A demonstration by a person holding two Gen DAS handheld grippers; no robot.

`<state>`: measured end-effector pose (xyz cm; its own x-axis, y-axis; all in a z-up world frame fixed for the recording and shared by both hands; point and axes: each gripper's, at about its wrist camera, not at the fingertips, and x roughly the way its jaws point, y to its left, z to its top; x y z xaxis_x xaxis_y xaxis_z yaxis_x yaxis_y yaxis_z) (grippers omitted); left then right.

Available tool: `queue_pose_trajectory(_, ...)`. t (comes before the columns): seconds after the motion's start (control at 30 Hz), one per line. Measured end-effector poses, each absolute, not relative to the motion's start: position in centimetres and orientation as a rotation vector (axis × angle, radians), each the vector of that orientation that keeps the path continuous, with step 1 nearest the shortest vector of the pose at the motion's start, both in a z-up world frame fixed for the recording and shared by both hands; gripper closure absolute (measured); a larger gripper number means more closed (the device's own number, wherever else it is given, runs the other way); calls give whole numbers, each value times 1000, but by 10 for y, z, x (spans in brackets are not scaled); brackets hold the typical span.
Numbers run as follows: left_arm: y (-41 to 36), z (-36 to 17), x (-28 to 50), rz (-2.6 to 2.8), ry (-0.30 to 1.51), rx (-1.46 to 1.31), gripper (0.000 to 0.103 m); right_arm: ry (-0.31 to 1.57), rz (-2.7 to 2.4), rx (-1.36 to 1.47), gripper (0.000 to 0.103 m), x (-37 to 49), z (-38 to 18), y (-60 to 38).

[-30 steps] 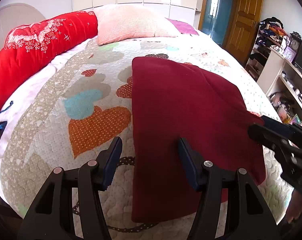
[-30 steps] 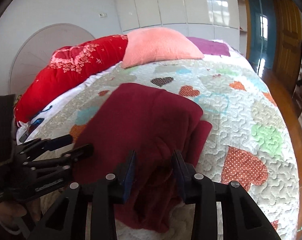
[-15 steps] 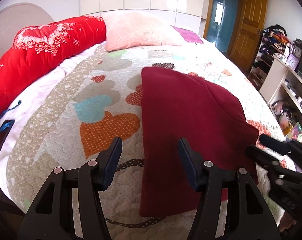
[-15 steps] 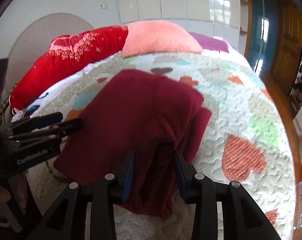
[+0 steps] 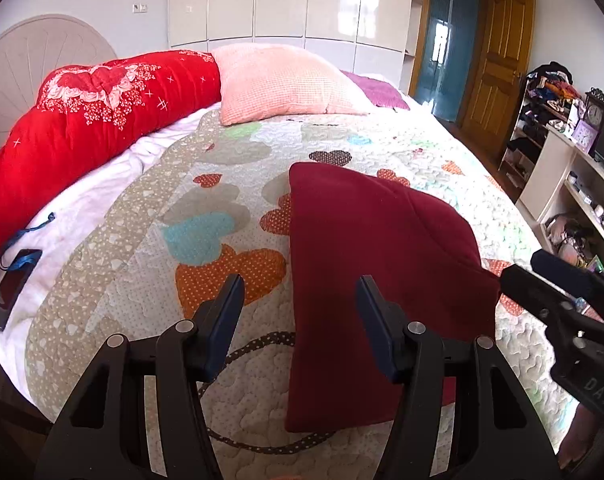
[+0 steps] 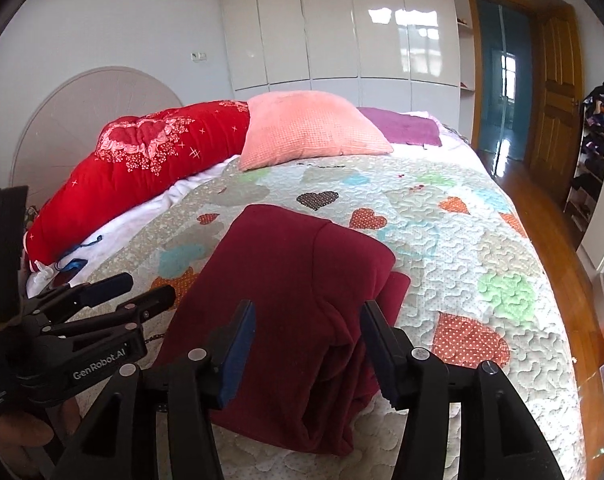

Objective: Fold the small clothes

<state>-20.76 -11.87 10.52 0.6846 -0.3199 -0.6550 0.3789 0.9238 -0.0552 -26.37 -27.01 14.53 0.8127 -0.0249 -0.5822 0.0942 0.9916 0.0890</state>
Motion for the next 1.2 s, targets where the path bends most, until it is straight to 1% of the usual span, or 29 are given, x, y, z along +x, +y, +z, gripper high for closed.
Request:
queue_pose_trajectory(0.27,-117,107,-207,-377,711,87,45,625,-75,126,43,-259,144,-270)
queue_pose_trajectory(1.2,-118,105,-210,-380,708,104,45,654,-70,137,41,-255,138,-266)
